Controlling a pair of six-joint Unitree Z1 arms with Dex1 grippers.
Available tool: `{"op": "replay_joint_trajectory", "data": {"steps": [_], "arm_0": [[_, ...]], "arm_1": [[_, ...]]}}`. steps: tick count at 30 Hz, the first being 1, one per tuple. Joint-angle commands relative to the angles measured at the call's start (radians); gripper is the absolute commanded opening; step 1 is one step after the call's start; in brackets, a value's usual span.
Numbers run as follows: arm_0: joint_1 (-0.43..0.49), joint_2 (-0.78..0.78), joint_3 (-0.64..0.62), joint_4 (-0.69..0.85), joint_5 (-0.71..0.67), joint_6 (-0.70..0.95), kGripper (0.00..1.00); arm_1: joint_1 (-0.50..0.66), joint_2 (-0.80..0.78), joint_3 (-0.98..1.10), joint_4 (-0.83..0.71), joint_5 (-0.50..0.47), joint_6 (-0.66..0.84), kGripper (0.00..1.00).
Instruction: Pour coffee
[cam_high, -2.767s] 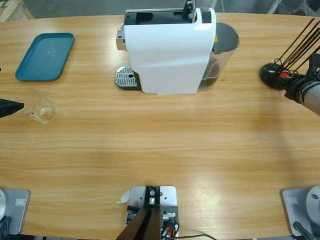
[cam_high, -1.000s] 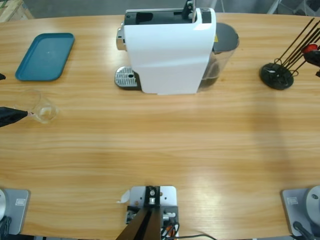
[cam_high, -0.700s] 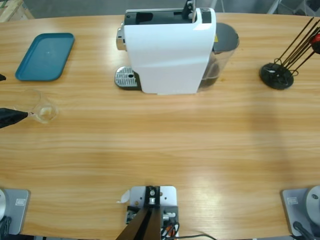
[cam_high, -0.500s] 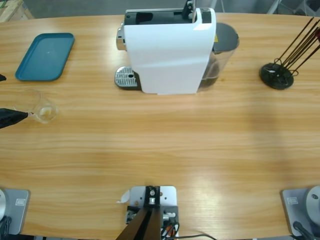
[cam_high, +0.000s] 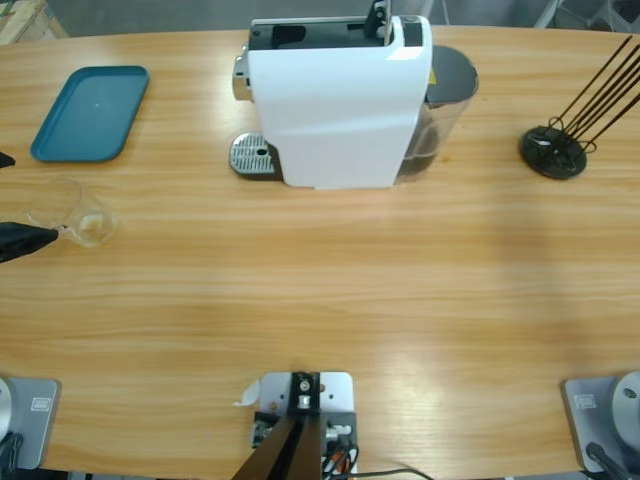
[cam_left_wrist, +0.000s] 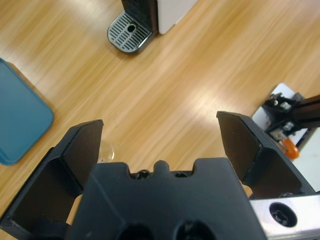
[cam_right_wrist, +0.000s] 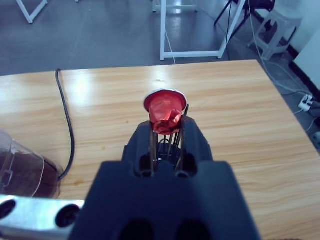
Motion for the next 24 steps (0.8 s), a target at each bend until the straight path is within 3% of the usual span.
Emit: {"op": "replay_joint_trajectory", "data": {"steps": [1,6,8,12,16,24], "arm_0": [[-0.009,-0.005,0.04,-0.02,-0.019,-0.012,0.987],[-0.009,-0.01,0.054,-0.031,-0.019,-0.015,0.987],[-0.009,-0.008,0.057,-0.035,-0.021,-0.016,0.987],[-0.012,-0.018,0.057,-0.04,-0.022,-0.018,0.987],[-0.024,-0.038,0.067,-0.039,-0.021,-0.024,0.987],[-0.028,-0.066,0.071,-0.018,-0.013,-0.026,0.987]], "arm_1": [[0.078,-0.074,-0.074,0.085,-0.008,-0.044,0.098],[0.193,-0.188,-0.075,0.185,0.181,-0.106,0.096],[0.211,-0.229,-0.071,0.21,0.308,-0.16,0.0],[0.226,-0.255,-0.049,0.211,0.49,-0.233,0.0],[0.275,-0.215,-0.049,0.197,0.553,-0.263,0.0],[0.472,-0.042,-0.13,0.159,0.59,-0.303,0.0]]}}
